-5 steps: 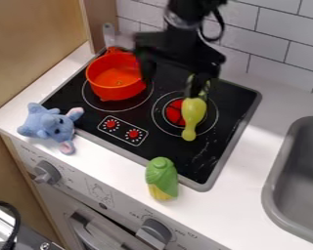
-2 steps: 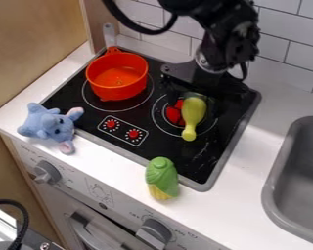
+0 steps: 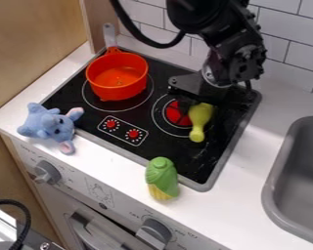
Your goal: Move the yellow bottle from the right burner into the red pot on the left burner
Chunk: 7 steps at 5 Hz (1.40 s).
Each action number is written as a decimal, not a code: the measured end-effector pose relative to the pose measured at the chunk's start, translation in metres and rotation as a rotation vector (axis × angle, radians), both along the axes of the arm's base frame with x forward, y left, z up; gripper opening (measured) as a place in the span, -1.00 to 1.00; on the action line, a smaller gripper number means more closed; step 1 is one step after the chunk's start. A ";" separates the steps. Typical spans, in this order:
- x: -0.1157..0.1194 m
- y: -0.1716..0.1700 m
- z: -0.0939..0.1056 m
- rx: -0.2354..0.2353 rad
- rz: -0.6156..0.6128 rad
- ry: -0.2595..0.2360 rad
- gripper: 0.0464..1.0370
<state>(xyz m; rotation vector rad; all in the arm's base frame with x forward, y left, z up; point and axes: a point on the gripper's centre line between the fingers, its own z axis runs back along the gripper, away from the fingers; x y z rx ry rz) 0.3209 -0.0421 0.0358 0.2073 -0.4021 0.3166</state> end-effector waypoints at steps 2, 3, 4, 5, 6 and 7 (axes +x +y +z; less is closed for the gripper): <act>-0.013 0.003 0.007 -0.046 -0.026 0.044 0.13; -0.018 0.006 0.017 -0.055 -0.044 0.087 0.13; -0.026 0.015 0.038 -0.049 -0.077 0.147 0.13; -0.039 0.034 0.059 -0.019 -0.142 0.209 0.13; -0.045 0.058 0.070 0.019 -0.206 0.245 0.13; -0.045 0.084 0.073 0.056 -0.262 0.256 0.13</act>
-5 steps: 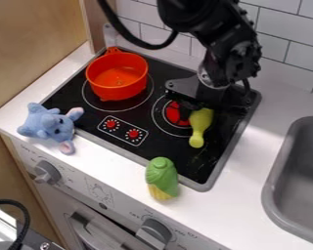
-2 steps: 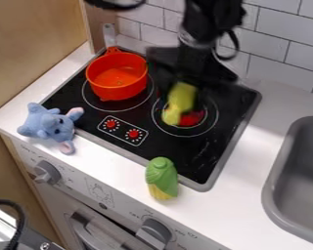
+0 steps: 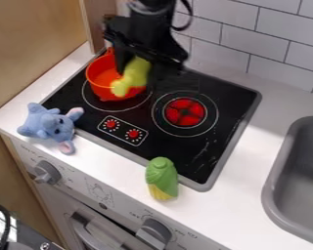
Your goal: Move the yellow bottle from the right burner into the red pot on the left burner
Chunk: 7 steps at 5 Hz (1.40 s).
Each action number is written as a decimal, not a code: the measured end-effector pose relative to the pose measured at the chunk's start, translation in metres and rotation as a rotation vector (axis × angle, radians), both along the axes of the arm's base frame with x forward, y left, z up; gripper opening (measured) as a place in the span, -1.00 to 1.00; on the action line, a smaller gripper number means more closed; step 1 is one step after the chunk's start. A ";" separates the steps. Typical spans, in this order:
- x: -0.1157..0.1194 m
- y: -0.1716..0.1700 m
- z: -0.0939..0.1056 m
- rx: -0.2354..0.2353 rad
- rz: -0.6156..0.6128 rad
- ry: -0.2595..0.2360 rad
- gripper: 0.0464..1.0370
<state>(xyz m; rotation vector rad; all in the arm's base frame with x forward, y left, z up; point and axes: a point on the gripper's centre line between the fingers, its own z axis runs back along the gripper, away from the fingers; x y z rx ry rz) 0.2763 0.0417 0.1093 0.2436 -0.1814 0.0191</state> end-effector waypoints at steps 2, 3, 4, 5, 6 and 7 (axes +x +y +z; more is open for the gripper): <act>0.013 0.060 -0.007 0.027 -0.107 -0.051 0.13; 0.023 0.076 -0.022 0.022 -0.140 -0.084 0.13; 0.028 0.079 -0.030 0.013 -0.136 -0.100 0.27; 0.037 0.078 -0.031 0.017 -0.114 -0.113 0.82; 0.036 0.075 -0.032 0.014 -0.109 -0.102 0.93; 0.037 0.068 -0.029 0.012 -0.097 -0.084 0.92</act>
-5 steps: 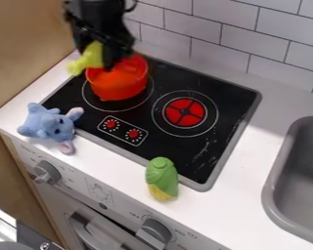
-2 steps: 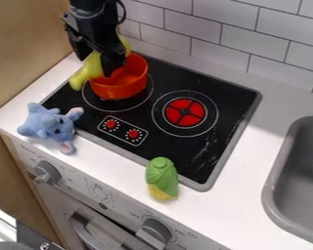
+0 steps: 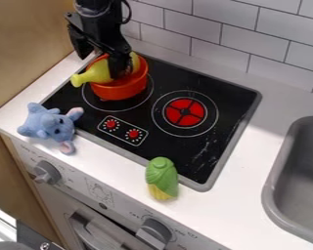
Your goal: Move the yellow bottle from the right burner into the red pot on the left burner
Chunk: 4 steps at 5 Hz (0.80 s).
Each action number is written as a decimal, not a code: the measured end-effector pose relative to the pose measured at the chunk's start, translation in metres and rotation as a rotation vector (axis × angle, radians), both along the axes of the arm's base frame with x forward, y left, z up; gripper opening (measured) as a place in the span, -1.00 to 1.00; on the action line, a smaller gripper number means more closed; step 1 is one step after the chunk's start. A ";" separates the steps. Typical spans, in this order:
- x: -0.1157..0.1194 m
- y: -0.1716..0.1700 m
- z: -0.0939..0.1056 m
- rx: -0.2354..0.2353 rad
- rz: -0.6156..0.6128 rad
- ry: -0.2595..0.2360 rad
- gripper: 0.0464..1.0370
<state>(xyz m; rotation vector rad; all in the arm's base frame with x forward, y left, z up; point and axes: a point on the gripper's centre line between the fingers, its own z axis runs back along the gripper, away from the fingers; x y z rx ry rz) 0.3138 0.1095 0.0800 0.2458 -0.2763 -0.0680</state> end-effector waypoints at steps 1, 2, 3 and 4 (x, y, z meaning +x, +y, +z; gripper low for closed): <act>-0.002 -0.009 0.002 -0.003 0.007 0.040 0.92; -0.008 -0.019 0.012 -0.003 0.024 0.068 0.92; -0.014 -0.034 0.025 -0.016 0.036 0.082 0.92; -0.016 -0.055 0.033 -0.043 0.065 0.068 0.92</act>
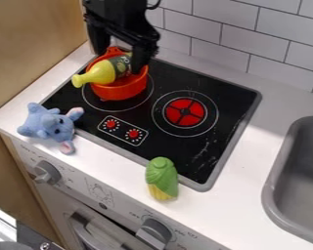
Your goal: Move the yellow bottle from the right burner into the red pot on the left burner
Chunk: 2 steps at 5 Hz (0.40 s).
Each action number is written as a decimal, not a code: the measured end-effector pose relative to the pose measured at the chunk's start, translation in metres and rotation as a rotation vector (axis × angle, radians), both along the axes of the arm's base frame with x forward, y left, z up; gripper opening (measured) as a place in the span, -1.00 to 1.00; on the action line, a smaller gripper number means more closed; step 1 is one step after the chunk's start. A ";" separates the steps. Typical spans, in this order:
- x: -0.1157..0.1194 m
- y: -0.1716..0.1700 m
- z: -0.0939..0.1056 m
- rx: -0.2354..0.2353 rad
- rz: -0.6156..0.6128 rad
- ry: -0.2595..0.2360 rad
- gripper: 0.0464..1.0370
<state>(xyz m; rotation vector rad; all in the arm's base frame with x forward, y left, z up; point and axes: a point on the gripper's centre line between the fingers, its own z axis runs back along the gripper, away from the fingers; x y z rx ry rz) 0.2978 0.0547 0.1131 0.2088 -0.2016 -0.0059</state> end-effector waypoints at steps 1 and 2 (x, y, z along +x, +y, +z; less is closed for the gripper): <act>-0.006 -0.029 0.002 -0.023 0.041 -0.023 0.92; -0.011 -0.056 0.001 -0.059 0.068 -0.032 0.92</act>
